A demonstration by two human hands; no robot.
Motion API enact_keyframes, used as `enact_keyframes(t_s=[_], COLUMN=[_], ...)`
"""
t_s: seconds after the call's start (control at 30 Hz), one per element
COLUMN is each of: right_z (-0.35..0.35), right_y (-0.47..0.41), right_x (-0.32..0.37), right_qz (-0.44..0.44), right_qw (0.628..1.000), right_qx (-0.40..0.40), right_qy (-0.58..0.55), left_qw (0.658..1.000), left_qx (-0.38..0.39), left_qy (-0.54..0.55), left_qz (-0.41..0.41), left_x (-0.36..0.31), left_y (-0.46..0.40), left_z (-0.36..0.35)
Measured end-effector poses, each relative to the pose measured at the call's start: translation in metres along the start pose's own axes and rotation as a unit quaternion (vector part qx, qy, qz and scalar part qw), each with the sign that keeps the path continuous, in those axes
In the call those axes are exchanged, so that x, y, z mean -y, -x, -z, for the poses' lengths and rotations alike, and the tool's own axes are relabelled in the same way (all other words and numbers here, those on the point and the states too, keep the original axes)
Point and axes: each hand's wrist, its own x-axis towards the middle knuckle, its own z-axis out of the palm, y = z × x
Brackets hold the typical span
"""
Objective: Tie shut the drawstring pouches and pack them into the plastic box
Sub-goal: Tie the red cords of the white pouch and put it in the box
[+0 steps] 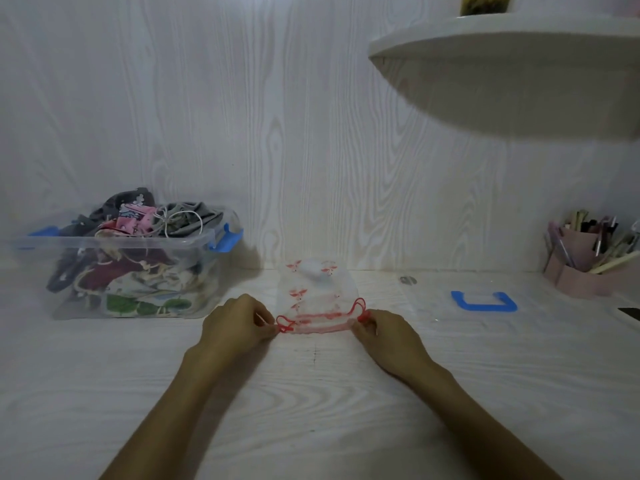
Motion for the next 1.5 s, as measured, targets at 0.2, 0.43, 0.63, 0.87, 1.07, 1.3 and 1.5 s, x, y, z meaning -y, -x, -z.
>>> enact_keyframes(t_s=[0.2,0.43,0.63,0.87,1.07,1.3,1.5], right_z=[0.007,0.004,0.037,0.074,0.065,0.05,0.022], right_y=[-0.007,-0.013,-0.017,-0.018,-0.015,-0.004,-0.002], right_x=[-0.001,-0.004,-0.012,-0.039,-0.058,-0.032,0.002], right_qz=[-0.081,-0.077,-0.116,-0.244,-0.216,-0.04,0.064], right_qw=[0.993,0.996,0.954,0.835,0.95,0.964,0.991], right_qx=[-0.01,-0.024,-0.122,-0.189,-0.151,-0.232,-0.111], right_qy=[-0.087,-0.029,-0.246,-0.455,-0.167,0.126,0.028], left_qw=[0.998,0.998,0.975,0.956,0.977,0.981,0.99], left_qx=[0.041,-0.004,-0.147,-0.231,-0.185,-0.165,-0.038], left_qy=[0.026,0.053,0.155,0.128,0.002,-0.097,-0.005], left_qz=[-0.031,-0.019,0.059,0.128,0.104,-0.014,-0.133], left_x=[-0.005,-0.019,-0.003,0.009,0.008,-0.018,-0.046], left_y=[0.0,0.003,-0.004,-0.005,0.003,0.006,0.019], left_z=[-0.004,-0.015,-0.009,-0.001,0.001,0.01,-0.014])
